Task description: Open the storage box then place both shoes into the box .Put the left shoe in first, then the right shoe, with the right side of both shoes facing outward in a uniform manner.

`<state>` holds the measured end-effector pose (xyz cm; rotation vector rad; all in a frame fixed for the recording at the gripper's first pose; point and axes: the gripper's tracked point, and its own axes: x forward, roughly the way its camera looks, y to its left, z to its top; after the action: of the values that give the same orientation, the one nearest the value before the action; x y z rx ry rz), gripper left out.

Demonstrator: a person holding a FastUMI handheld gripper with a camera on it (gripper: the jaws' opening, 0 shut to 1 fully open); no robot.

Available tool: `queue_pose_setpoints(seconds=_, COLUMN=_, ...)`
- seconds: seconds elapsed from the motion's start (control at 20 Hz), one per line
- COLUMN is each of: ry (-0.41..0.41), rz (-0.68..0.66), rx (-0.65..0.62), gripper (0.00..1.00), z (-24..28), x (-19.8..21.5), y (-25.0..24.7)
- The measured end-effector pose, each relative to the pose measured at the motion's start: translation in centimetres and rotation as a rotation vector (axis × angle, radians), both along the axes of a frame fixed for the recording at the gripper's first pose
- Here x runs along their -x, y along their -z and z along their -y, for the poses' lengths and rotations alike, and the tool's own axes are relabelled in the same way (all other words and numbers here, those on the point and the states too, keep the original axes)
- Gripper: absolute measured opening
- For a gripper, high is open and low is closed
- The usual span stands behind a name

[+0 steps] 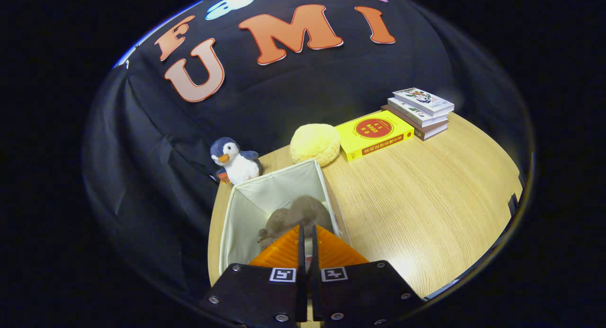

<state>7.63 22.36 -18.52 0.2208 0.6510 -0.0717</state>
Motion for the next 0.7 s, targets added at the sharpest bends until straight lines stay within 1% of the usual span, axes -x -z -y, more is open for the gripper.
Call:
queue_pose_setpoints(seconds=0.05, ry=-0.01, rz=0.017, rx=0.022, gripper=0.07, z=0.4, x=0.0, y=-1.1)
queue_pose_setpoints(seconds=0.1, ry=-0.025, rz=0.04, rx=0.039, gripper=0.22, z=0.5, x=-0.1, y=-2.3)
queue_pose_setpoints(seconds=0.15, ry=-0.034, rz=0.063, rx=0.057, gripper=0.31, z=0.7, x=-0.1, y=-3.5)
queue_pose_setpoints(seconds=0.2, ry=-0.04, rz=0.084, rx=0.075, gripper=0.49, z=0.9, x=0.0, y=-4.8)
queue_pose_setpoints(seconds=0.3, ry=-0.049, rz=0.124, rx=0.107, gripper=0.73, z=1.3, x=0.1, y=-7.1)
queue_pose_setpoints(seconds=0.35, ry=-0.055, rz=0.145, rx=0.117, gripper=0.78, z=1.3, x=0.2, y=-8.2)
queue_pose_setpoints(seconds=0.4, ry=-0.064, rz=0.163, rx=0.127, gripper=0.86, z=1.3, x=0.3, y=-9.2)
queue_pose_setpoints(seconds=0.45, ry=-0.068, rz=0.179, rx=0.143, gripper=0.9, z=1.6, x=0.5, y=-10.1)
queue_pose_setpoints(seconds=0.5, ry=-0.074, rz=0.196, rx=0.157, gripper=0.97, z=1.9, x=0.7, y=-11.1)
queue_pose_setpoints(seconds=0.6, ry=-0.08, rz=0.238, rx=0.179, gripper=0.99, z=2.3, x=1.0, y=-12.8)
queue_pose_setpoints(seconds=0.7, ry=-0.084, rz=0.289, rx=0.196, gripper=0.98, z=2.4, x=1.4, y=-14.5)
